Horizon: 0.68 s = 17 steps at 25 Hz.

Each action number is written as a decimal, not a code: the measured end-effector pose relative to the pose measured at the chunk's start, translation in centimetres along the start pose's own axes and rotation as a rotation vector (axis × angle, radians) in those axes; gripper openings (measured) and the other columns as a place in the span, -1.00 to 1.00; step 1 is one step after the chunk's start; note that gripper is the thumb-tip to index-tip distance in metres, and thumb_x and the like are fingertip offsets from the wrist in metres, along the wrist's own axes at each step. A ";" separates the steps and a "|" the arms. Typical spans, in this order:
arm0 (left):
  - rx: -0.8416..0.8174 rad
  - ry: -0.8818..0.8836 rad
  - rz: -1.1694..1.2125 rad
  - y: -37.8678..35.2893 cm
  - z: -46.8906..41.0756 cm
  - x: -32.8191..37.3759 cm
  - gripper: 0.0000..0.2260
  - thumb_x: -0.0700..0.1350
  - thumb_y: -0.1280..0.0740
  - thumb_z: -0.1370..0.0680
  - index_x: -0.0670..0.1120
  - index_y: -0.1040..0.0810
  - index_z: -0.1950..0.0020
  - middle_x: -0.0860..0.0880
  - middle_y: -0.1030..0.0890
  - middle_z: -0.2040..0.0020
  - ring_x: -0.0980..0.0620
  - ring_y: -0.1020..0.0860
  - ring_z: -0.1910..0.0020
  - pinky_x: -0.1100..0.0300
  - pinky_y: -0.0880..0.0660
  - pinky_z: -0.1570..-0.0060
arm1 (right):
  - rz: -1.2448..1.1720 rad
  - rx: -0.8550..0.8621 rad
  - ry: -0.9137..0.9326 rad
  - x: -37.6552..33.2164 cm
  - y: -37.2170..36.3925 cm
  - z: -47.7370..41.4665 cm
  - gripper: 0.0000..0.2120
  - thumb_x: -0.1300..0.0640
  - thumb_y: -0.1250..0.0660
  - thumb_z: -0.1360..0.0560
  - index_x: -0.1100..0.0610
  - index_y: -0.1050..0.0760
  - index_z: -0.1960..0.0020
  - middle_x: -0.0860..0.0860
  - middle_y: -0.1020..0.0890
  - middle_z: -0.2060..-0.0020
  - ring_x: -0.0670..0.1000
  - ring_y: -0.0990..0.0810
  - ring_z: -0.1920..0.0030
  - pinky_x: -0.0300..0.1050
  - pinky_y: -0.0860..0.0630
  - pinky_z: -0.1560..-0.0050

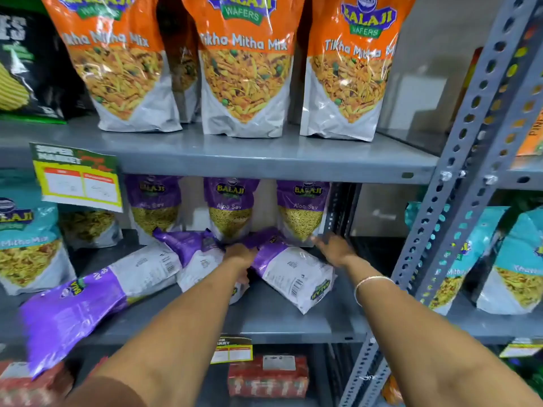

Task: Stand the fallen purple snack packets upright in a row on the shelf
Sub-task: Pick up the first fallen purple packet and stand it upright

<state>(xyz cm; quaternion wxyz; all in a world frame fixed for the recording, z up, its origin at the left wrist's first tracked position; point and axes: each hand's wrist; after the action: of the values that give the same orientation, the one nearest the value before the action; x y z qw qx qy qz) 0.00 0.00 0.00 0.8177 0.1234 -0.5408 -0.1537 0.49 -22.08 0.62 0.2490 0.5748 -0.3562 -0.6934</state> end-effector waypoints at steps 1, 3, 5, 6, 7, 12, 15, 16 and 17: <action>-0.054 0.105 0.065 -0.9 -0.9 0.3 -0.47 0.02 -0.18 -0.58 -0.33 -0.25 -0.39 -0.36 -0.38 -0.37 -0.34 -0.48 -0.24 -0.08 -0.52 -0.10 | -0.022 -0.054 -0.007 0.7 -0.3 -1.5 -0.36 -0.22 -0.09 -0.52 0.25 -0.32 -0.38 0.22 -0.40 -0.38 0.20 -0.41 -0.34 -0.01 -0.35 -0.28; -0.223 0.228 0.192 -2.1 -1.9 0.4 -0.44 0.03 -0.19 -0.58 -0.27 -0.15 -0.44 -0.38 -0.30 -0.38 -0.39 -0.49 -0.10 0.01 -0.62 0.16 | -0.022 -0.157 0.002 1.4 -0.7 -3.4 -0.33 -0.26 -0.09 -0.50 0.27 -0.39 -0.33 0.24 -0.46 -0.33 0.19 -0.45 -0.31 -0.02 -0.35 -0.29; -0.230 0.299 0.282 -3.4 -3.7 0.0 -0.59 0.00 -0.24 -0.56 -0.21 -0.27 -0.29 -0.36 -0.44 -0.04 -0.29 -0.46 0.22 -0.09 -0.55 -0.04 | -0.070 -0.255 0.020 2.6 -1.9 -5.7 -0.27 -0.35 -0.20 -0.40 0.19 -0.43 -0.31 0.18 -0.51 -0.31 0.17 -0.49 -0.28 0.02 -0.37 -0.34; -0.214 0.328 0.318 -4.0 -4.3 -0.3 -0.64 -0.01 -0.27 -0.54 -0.22 -0.34 -0.19 -0.29 -0.44 0.12 -0.24 -0.44 0.28 -0.18 -0.42 -0.20 | -0.093 -0.259 0.030 2.9 -2.4 -6.1 -0.15 -0.45 -0.24 -0.28 0.13 -0.42 -0.34 0.14 -0.50 -0.33 0.14 -0.48 -0.30 0.04 -0.37 -0.36; -0.219 0.373 0.374 -4.6 -4.8 -0.7 -0.66 0.00 -0.29 -0.52 -0.26 -0.39 -0.09 -0.24 -0.44 0.19 -0.23 -0.44 0.27 -0.24 -0.30 -0.30 | -0.120 -0.280 0.016 3.6 -3.1 -7.1 -0.04 -0.51 -0.26 -0.18 0.09 -0.38 -0.37 0.10 -0.48 -0.35 0.12 -0.47 -0.32 0.04 -0.36 -0.38; -0.316 0.481 0.616 -5.5 -5.6 -1.8 -0.78 -0.10 -0.36 -0.49 -0.22 -0.40 0.04 -0.20 -0.49 0.16 -0.22 -0.47 -0.24 -0.27 -0.13 -0.40 | -0.134 -0.429 0.024 3.5 -3.4 -7.0 -0.34 -0.26 -0.41 -0.30 0.02 -0.44 -0.32 -0.12 -0.50 -0.23 -0.04 -0.49 -0.23 -0.18 -0.34 -0.33; -0.340 0.408 0.590 -5.1 -5.1 -1.7 -0.82 -0.20 -0.39 -0.46 -0.26 -0.44 0.09 -0.17 -0.53 0.15 -0.18 -0.52 0.10 -0.34 -0.25 -0.32 | -0.271 -0.473 0.047 3.3 -3.3 -6.1 -0.25 -0.21 -0.53 -0.18 0.09 -0.49 -0.27 0.01 -0.58 -0.23 0.04 -0.57 -0.18 -0.07 -0.42 -0.31; -0.341 0.392 0.544 -4.4 -4.4 -1.2 -0.82 -0.22 -0.40 -0.45 -0.28 -0.44 0.11 -0.17 -0.53 0.15 -0.17 -0.51 0.16 -0.35 -0.28 -0.30 | -0.331 -0.494 0.022 3.0 -3.2 -5.6 -0.16 -0.22 -0.58 -0.07 0.14 -0.51 -0.25 0.07 -0.61 -0.20 0.08 -0.60 -0.15 0.00 -0.46 -0.30; -0.344 0.366 0.497 -4.0 -4.1 -0.8 -0.83 -0.23 -0.41 -0.45 -0.29 -0.45 0.14 -0.16 -0.53 0.16 -0.16 -0.51 0.18 -0.35 -0.31 -0.27 | -0.391 -0.516 0.003 3.0 -3.2 -5.5 -0.14 -0.18 -0.61 -0.03 0.18 -0.52 -0.23 0.12 -0.63 -0.17 0.10 -0.63 -0.10 0.03 -0.52 -0.23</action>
<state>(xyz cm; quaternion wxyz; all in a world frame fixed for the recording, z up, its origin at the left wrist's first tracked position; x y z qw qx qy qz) 2.99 -3.21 -3.68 0.9224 -0.1262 -0.3648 -0.0141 5.38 -23.51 -4.17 0.2490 0.5514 -0.0512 -0.7945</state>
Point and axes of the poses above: each hand's wrist, its own z-axis away from the middle knuckle, its own y-axis out of the back of the hand, x = y × z
